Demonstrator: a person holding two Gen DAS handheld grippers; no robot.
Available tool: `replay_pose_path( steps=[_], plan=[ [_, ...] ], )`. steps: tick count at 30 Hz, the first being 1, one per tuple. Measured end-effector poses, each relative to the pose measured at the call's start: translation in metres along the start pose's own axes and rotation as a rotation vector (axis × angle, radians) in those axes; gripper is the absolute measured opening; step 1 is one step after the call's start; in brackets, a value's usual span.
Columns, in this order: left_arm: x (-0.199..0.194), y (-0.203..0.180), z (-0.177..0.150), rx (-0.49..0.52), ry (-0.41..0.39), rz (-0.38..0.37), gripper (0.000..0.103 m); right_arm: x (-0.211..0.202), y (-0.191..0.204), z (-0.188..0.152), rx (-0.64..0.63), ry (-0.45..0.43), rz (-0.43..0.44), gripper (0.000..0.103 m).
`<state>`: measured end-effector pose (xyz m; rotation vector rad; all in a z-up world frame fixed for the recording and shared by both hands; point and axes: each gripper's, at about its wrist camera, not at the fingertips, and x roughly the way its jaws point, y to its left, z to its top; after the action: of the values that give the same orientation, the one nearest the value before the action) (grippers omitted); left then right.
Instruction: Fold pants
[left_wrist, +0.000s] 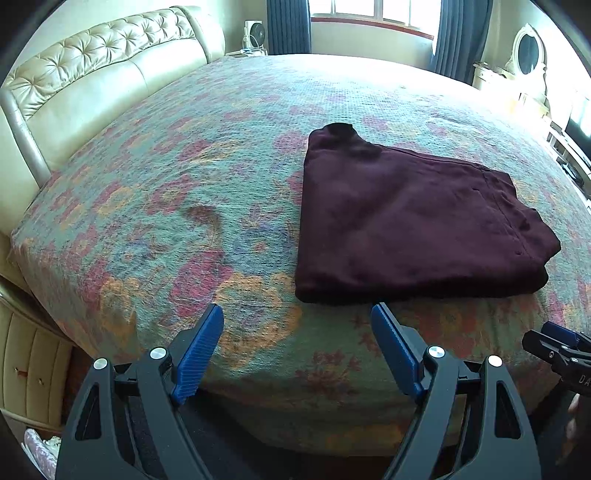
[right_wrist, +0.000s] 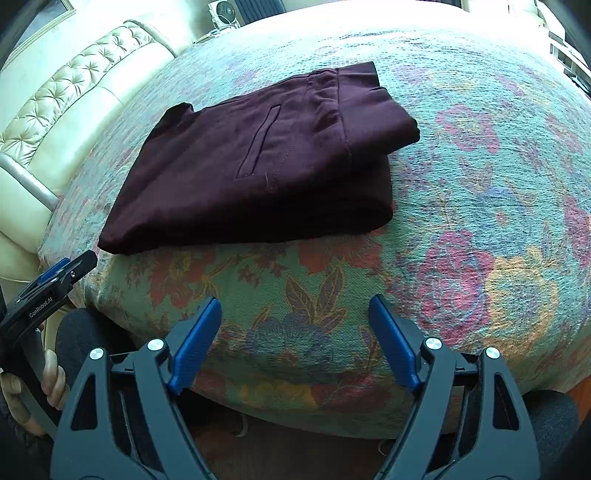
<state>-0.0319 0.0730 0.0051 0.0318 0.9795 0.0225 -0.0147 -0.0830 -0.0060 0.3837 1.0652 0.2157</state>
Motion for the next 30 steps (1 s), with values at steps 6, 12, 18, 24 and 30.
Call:
replay_pose_path(
  steps=[6,12,18,24,30],
  plan=[
    [0.002,0.0,0.0,0.0,0.006,0.0,0.081,0.0,0.0,0.0,-0.002,0.002,-0.001,0.082],
    [0.003,0.001,0.001,0.003,0.007,0.004,0.081,0.001,-0.001,0.0,-0.006,0.005,0.0,0.083],
    [0.002,0.003,0.001,-0.015,-0.012,0.007,0.081,0.001,0.0,0.0,-0.006,0.004,0.0,0.083],
    [-0.009,0.016,0.025,-0.037,-0.098,-0.043,0.081,-0.002,0.001,0.0,0.008,0.0,0.033,0.083],
    [0.018,0.08,0.092,-0.137,-0.158,0.045,0.081,-0.036,0.01,0.046,-0.006,-0.102,0.112,0.083]
  ],
)
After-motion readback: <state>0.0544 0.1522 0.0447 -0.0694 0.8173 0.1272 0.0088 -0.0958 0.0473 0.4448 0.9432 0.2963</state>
